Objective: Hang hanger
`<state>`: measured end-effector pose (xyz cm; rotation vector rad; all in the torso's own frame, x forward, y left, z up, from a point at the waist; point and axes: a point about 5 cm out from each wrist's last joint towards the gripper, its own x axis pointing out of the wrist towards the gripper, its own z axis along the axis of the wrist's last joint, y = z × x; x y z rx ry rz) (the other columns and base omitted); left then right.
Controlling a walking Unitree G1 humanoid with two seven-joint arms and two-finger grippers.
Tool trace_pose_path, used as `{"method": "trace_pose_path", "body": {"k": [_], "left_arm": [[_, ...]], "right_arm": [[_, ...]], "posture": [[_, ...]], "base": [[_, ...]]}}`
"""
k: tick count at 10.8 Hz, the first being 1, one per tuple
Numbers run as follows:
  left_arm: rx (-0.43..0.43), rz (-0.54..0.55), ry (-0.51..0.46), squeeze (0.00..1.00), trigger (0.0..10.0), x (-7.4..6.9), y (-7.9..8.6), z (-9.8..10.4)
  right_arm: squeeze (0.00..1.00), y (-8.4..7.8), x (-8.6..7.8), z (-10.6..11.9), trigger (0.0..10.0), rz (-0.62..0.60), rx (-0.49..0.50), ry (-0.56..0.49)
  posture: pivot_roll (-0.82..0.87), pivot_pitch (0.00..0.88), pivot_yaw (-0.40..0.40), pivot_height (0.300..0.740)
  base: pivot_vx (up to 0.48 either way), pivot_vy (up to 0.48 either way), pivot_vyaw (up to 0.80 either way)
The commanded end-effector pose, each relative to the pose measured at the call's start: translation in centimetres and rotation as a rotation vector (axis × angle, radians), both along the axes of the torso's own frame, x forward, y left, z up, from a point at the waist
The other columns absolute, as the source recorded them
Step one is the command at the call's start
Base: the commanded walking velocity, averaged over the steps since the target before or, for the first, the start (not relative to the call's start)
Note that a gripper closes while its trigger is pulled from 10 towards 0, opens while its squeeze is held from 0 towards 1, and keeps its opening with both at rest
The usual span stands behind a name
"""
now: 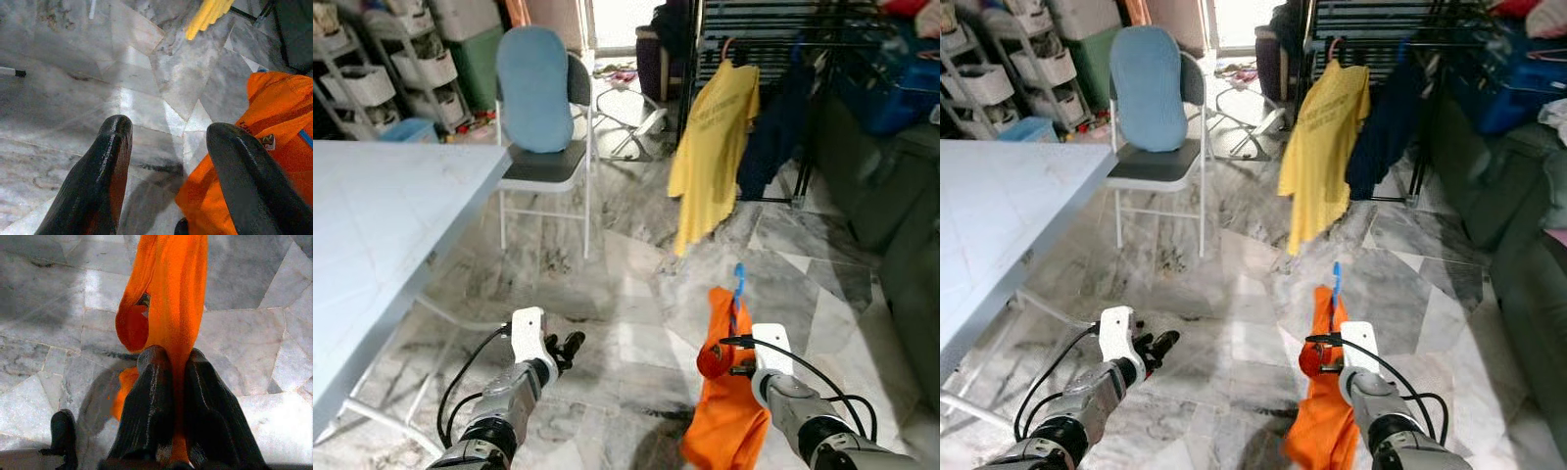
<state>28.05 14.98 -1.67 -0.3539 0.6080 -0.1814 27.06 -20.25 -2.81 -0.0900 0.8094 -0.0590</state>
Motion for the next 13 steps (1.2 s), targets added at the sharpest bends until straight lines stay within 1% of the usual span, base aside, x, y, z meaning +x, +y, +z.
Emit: {"method": "trace_pose_path", "body": {"k": [1, 5, 6, 7, 8, 9, 10, 12, 13], "left_arm": [[0.011, 0.002, -0.004, 0.0, 10.0, 0.2, 0.3, 0.2], [0.011, 0.002, -0.004, 0.0, 10.0, 0.2, 0.3, 0.2], [0.054, 0.041, -0.063, 0.0, 10.0, 0.8, 0.9, 0.9], [0.111, 0.122, -0.179, 0.0, 10.0, 1.7, 2.2, 2.5], [0.104, 0.136, -0.211, 0.0, 10.0, 1.7, 2.4, 2.8], [0.114, 0.133, -0.224, 0.0, 10.0, 1.4, 2.5, 2.9], [0.125, 0.128, -0.223, 0.0, 10.0, 1.3, 2.4, 2.7], [0.13, 0.134, -0.239, 0.0, 10.0, 1.6, 2.1, 3.0], [0.227, 0.194, -0.371, 0.0, 10.0, 2.1, 2.7, 4.6]], "right_arm": [[0.0, 0.2, 0.9, 0.7, 10.0, 0.012, -0.001, -0.038], [0.0, 0.2, 0.9, 0.7, 10.0, 0.012, -0.001, -0.038], [0.0, -0.4, 3.5, 3.6, 10.0, 0.02, -0.038, -0.196], [0.0, -1.0, 6.9, 8.4, 10.0, 0.035, -0.09, -0.457], [0.0, -0.6, 7.0, 8.6, 10.0, 0.053, -0.074, -0.49], [0.0, -0.2, 6.7, 8.2, 10.0, 0.063, -0.032, -0.482], [0.0, 0.4, 6.2, 7.3, 10.0, 0.083, -0.017, -0.456], [0.0, 0.5, 6.0, 7.0, 10.0, 0.053, 0.011, -0.443], [0.0, 1.3, 6.6, 8.0, 10.0, 0.096, 0.018, -0.514]], "posture": [[-0.08, 0.0, 0.078, 0.74], [-0.08, 0.0, 0.078, 0.74], [-0.07, 0.0, 0.083, 0.74], [-0.07, 0.0, 0.085, 0.74], [-0.07, 0.0, 0.088, 0.74], [-0.07, 0.0, 0.093, 0.74], [-0.08, 0.0, 0.096, 0.74], [-0.07, 0.0, 0.095, 0.74], [-0.07, 0.0, 0.095, 0.74]], "base": [[0.0, 0.0, 0.0], [0.0, 0.0, 0.0], [0.0, 0.0, 0.0], [0.0, 0.0, 0.0], [0.0, 0.0, 0.0], [0.0, 0.0, 0.0], [0.0, 0.0, 0.0], [0.0, 0.0, 0.0], [0.0, 0.0, 0.0]]}}
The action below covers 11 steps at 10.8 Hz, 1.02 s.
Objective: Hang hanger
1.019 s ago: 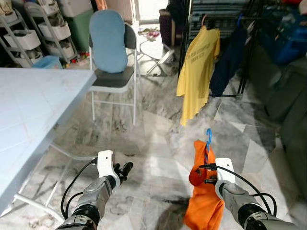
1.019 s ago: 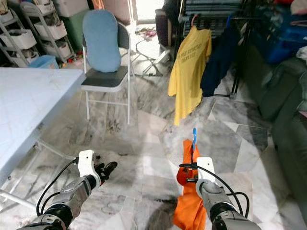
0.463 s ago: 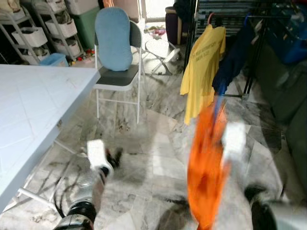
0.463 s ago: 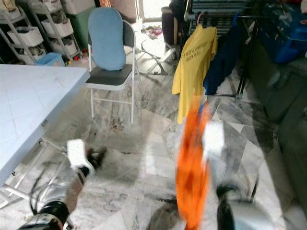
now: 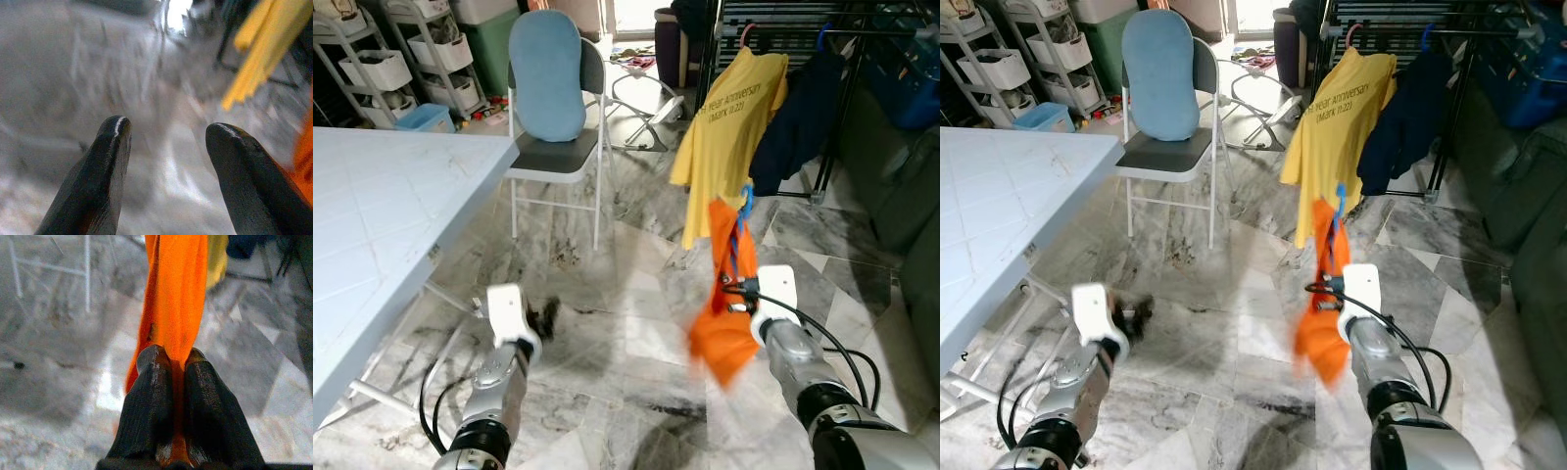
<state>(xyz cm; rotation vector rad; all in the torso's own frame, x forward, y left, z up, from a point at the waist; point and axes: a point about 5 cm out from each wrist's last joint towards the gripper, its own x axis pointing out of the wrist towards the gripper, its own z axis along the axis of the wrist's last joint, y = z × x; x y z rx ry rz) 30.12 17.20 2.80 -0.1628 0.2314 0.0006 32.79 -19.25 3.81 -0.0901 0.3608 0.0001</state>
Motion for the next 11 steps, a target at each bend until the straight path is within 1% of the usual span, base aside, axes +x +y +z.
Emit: {"method": "trace_pose_path", "body": {"k": [1, 2, 3, 4, 5, 6, 7, 8, 9, 11], "left_arm": [[0.053, 0.023, -0.039, 0.0, 10.0, -0.2, 1.1, 0.5], [0.139, -0.045, -0.06, 0.0, 10.0, -1.6, 1.8, 0.4], [0.161, -0.066, -0.05, 0.0, 10.0, -2.7, 2.2, 0.0], [0.173, -0.051, -0.008, 0.0, 10.0, -4.6, 3.2, -1.3], [0.189, 0.018, 0.042, 0.0, 10.0, -6.4, 4.4, -2.7], [0.161, 0.127, 0.077, 0.0, 10.0, -8.0, 5.7, -3.7], [0.147, 0.175, 0.082, 0.0, 10.0, -8.6, 6.9, -3.4], [0.148, 0.17, 0.106, 0.0, 10.0, -8.8, 7.5, -3.7], [0.13, 0.17, 0.145, 0.0, 10.0, -8.9, 7.9, -4.1], [0.13, 0.176, 0.136, 0.0, 10.0, -8.1, 8.4, -3.7]], "right_arm": [[0.0, 0.5, 1.0, 1.6, 10.0, 0.012, 0.012, -0.085], [0.0, 0.9, 0.5, 1.5, 10.0, 0.055, -0.001, -0.12], [0.0, 1.0, -0.2, 1.1, 10.0, 0.087, -0.015, -0.127], [0.0, 0.7, -1.9, -0.1, 10.0, 0.119, -0.05, -0.118], [0.0, -0.2, -3.7, -1.6, 10.0, 0.125, -0.083, -0.081], [0.0, -1.7, -5.3, -3.2, 10.0, 0.08, -0.085, -0.01], [0.0, -2.3, -6.3, -4.0, 10.0, 0.056, -0.074, 0.034], [0.0, -2.3, -6.5, -4.2, 10.0, 0.054, -0.068, 0.055], [0.0, -2.1, -6.2, -4.1, 10.0, 0.069, -0.07, 0.06], [0.0, -2.1, -5.4, -3.7, 10.0, 0.067, -0.055, 0.061]], "posture": [[-0.07, 0.0, 0.081, 0.74], [-0.07, 0.0, 0.073, 0.74], [-0.07, 0.0, 0.075, 0.74], [-0.07, 0.0, 0.078, 0.74], [-0.07, 0.0, 0.076, 0.74], [-0.06, 0.0, 0.066, 0.74], [-0.05, 0.0, 0.057, 0.74], [-0.06, 0.0, 0.057, 0.74], [-0.05, 0.0, 0.05, 0.74], [-0.05, 0.0, 0.048, 0.74]], "base": [[0.0, 0.0, 0.0], [0.0, 0.0, 0.0], [0.0, 0.0, 0.0], [0.0, 0.0, 0.0], [0.0, 0.0, 0.0], [0.0, 0.0, 0.0], [0.0, 0.0, 0.0], [0.0, 0.0, 0.0], [0.0, 0.0, 0.0], [0.0, 0.0, 0.0]]}}
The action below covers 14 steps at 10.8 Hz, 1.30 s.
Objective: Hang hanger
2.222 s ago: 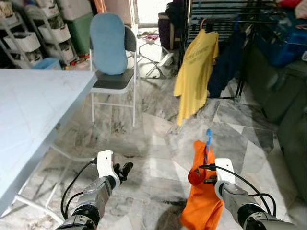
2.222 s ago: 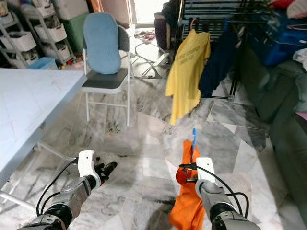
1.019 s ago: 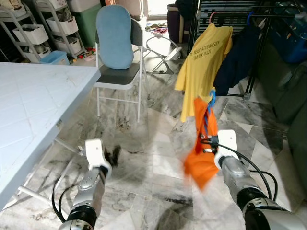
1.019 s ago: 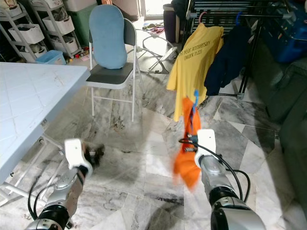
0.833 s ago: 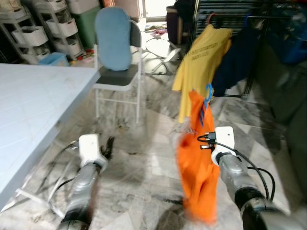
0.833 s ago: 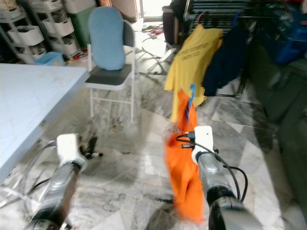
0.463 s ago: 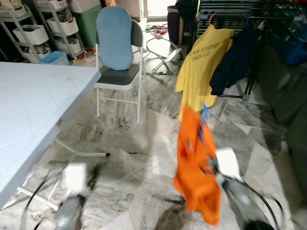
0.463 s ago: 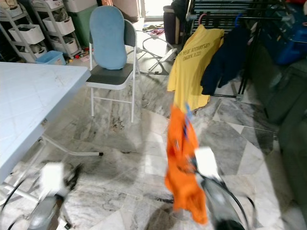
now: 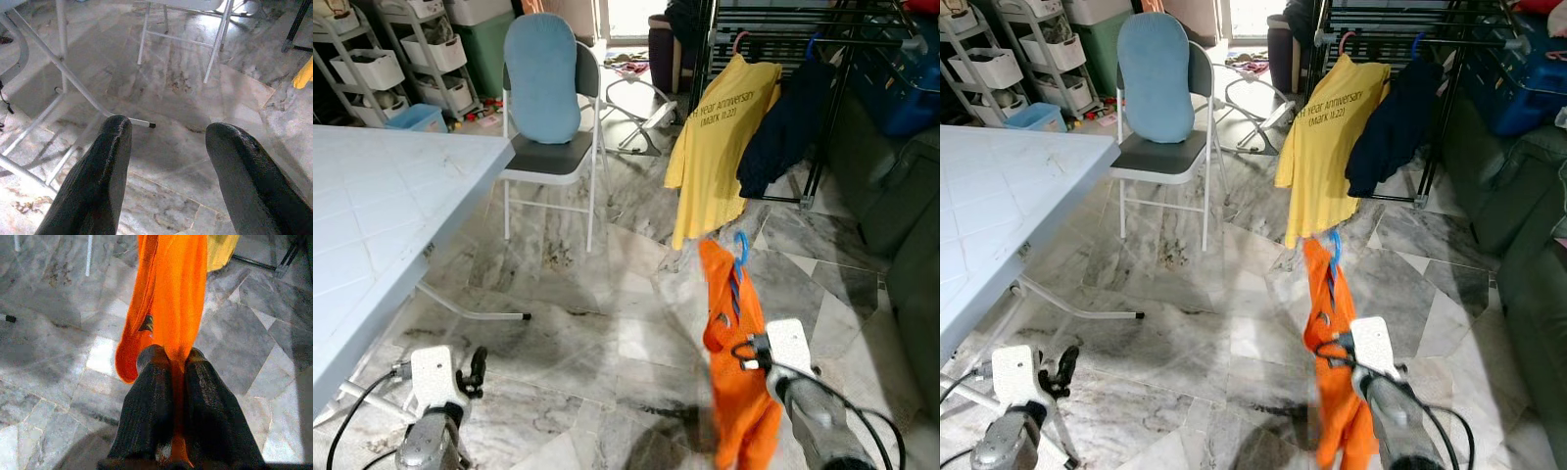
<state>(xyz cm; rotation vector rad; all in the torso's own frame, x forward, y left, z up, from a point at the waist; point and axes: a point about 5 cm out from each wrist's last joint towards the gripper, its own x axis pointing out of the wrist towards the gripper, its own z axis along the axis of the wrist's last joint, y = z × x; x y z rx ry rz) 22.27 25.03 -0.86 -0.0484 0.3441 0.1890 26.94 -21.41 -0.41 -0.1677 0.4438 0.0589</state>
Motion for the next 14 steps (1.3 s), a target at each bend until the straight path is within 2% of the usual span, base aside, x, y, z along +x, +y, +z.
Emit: {"method": "trace_pose_path", "body": {"k": [1, 3, 4, 5, 6, 7, 9, 12, 14], "left_arm": [[-0.003, 0.013, 0.015, 0.0, 10.0, -0.1, 0.7, 0.0], [-0.003, -0.012, 0.055, 0.0, 10.0, -0.1, 0.2, -0.5], [-0.011, -0.026, 0.114, 0.0, 10.0, -0.1, -0.1, -1.2], [-0.054, -0.009, 0.203, 0.0, 10.0, -1.2, -0.5, -2.9], [-0.06, -0.013, 0.308, 0.0, 10.0, -2.0, -1.0, -4.3], [-0.049, -0.032, 0.408, 0.0, 10.0, -2.8, -1.6, -5.4], [-0.062, -0.061, 0.568, 0.0, 10.0, -4.7, -2.8, -7.1], [-0.175, 0.046, 0.61, 0.0, 10.0, -5.3, -3.5, -7.7], [-0.196, -0.005, 0.553, 0.0, 10.0, -2.8, -5.2, -6.8]], "right_arm": [[0.0, 0.2, 0.8, 0.7, 10.0, -0.007, 0.02, -0.022], [0.0, 0.8, 0.3, -0.1, 10.0, -0.01, 0.044, 0.009], [0.0, 1.3, -0.2, -0.9, 10.0, -0.019, 0.067, 0.052], [0.0, 1.6, -1.6, -2.5, 10.0, -0.027, 0.091, 0.129], [0.0, 1.9, -2.4, -3.4, 10.0, -0.019, 0.105, 0.199], [0.0, 1.8, -3.1, -4.3, 10.0, -0.065, 0.149, 0.287], [0.0, 2.3, -4.5, -5.5, 10.0, -0.007, 0.062, 0.388], [0.0, 2.6, -4.4, -5.7, 10.0, 0.013, 0.009, 0.423], [0.0, 3.2, -2.5, -4.5, 10.0, -0.014, -0.011, 0.353]], "posture": [[-0.05, 0.0, 0.052, 0.74], [-0.04, 0.0, 0.055, 0.74], [-0.03, 0.0, 0.053, 0.74], [-0.04, 0.0, 0.049, 0.74], [-0.05, 0.0, 0.046, 0.74], [-0.04, 0.0, 0.045, 0.74], [-0.07, 0.0, 0.06, 0.74], [-0.07, 0.0, 0.07, 0.74], [-0.07, 0.0, 0.072, 0.74]], "base": [[0.0, 0.0, 0.0], [0.0, 0.0, 0.0], [0.0, 0.0, 0.0], [0.0, 0.0, 0.0], [0.0, 0.0, 0.0], [0.0, 0.0, 0.0], [0.0, 0.0, 0.0], [0.0, 0.0, 0.0], [0.0, 0.0, 0.0]]}}
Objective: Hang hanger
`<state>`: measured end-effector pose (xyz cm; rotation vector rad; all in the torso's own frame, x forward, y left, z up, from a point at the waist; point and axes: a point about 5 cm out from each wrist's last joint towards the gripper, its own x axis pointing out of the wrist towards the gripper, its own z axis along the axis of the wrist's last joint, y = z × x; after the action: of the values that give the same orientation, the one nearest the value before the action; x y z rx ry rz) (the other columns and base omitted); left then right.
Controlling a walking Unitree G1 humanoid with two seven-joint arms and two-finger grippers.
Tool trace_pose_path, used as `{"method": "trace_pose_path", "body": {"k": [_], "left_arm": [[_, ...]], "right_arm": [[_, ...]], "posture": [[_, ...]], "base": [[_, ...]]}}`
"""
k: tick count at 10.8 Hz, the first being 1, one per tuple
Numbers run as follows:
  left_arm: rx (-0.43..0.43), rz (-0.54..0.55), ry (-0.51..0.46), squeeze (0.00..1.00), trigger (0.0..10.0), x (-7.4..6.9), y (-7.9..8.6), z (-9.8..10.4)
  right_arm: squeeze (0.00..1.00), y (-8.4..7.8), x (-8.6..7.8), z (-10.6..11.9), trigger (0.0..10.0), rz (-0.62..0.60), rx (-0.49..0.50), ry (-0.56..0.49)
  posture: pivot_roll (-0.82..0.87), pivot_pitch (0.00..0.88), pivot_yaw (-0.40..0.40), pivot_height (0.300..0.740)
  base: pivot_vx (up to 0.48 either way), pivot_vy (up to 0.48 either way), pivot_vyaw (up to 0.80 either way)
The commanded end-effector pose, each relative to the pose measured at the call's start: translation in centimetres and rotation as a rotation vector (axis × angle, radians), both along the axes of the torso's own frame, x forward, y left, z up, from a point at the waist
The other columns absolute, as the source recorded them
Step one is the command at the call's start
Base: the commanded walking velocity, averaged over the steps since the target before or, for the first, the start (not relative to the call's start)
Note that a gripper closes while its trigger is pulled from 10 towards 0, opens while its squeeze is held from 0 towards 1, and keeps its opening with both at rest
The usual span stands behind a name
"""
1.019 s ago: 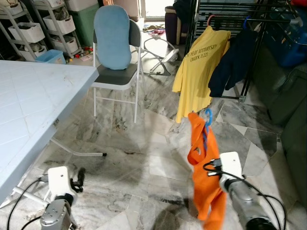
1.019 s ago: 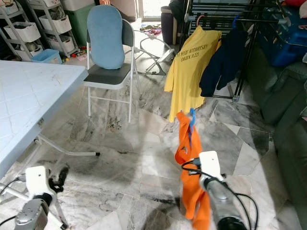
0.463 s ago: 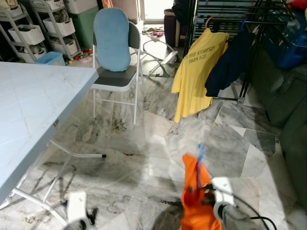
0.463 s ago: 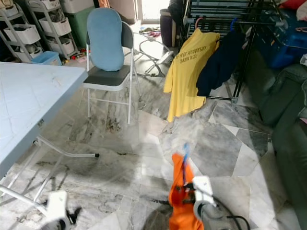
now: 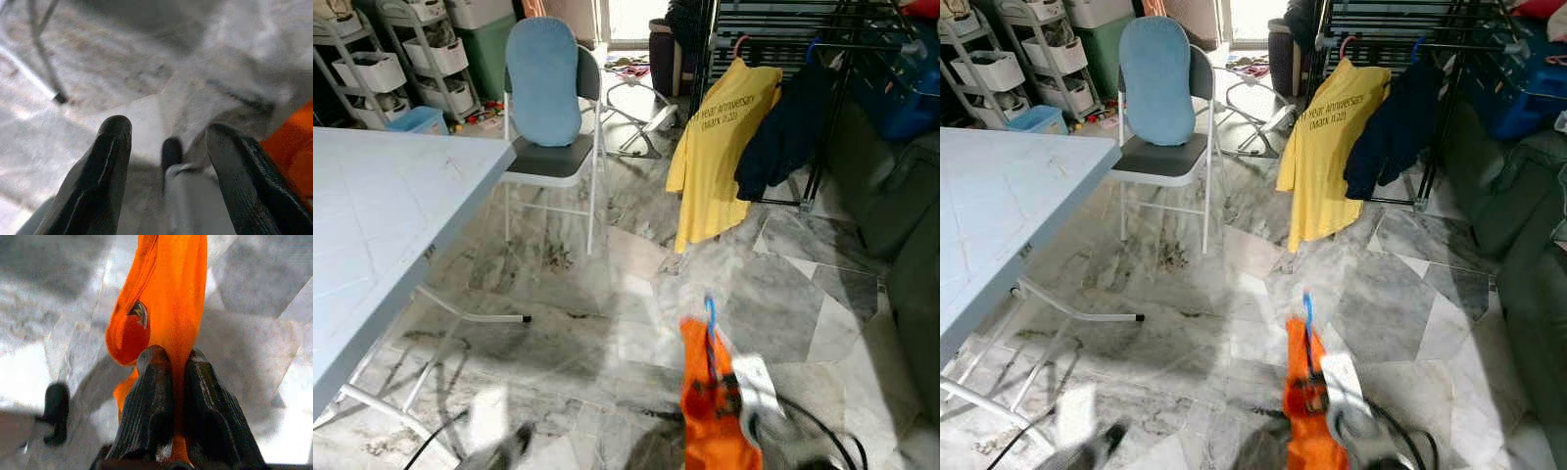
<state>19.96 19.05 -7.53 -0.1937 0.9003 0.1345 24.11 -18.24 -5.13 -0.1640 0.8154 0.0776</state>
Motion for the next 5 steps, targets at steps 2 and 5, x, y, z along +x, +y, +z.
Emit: {"method": "trace_pose_path", "body": {"k": [2, 5], "left_arm": [[0.018, -0.016, -0.023, 0.0, 10.0, 1.0, 0.2, 0.6], [0.04, -0.041, 0.019, 0.0, 10.0, -0.3, 0.5, -0.1]], "right_arm": [[0.0, 0.7, 1.4, 0.9, 10.0, -0.017, 0.011, -0.038], [0.0, 0.8, 0.1, 0.0, 10.0, -0.027, -0.005, 0.001]], "posture": [[-0.06, 0.0, 0.074, 0.74], [-0.05, 0.0, 0.088, 0.74]], "base": [[0.0, 0.0, 0.0], [0.0, 0.0, 0.0]]}}
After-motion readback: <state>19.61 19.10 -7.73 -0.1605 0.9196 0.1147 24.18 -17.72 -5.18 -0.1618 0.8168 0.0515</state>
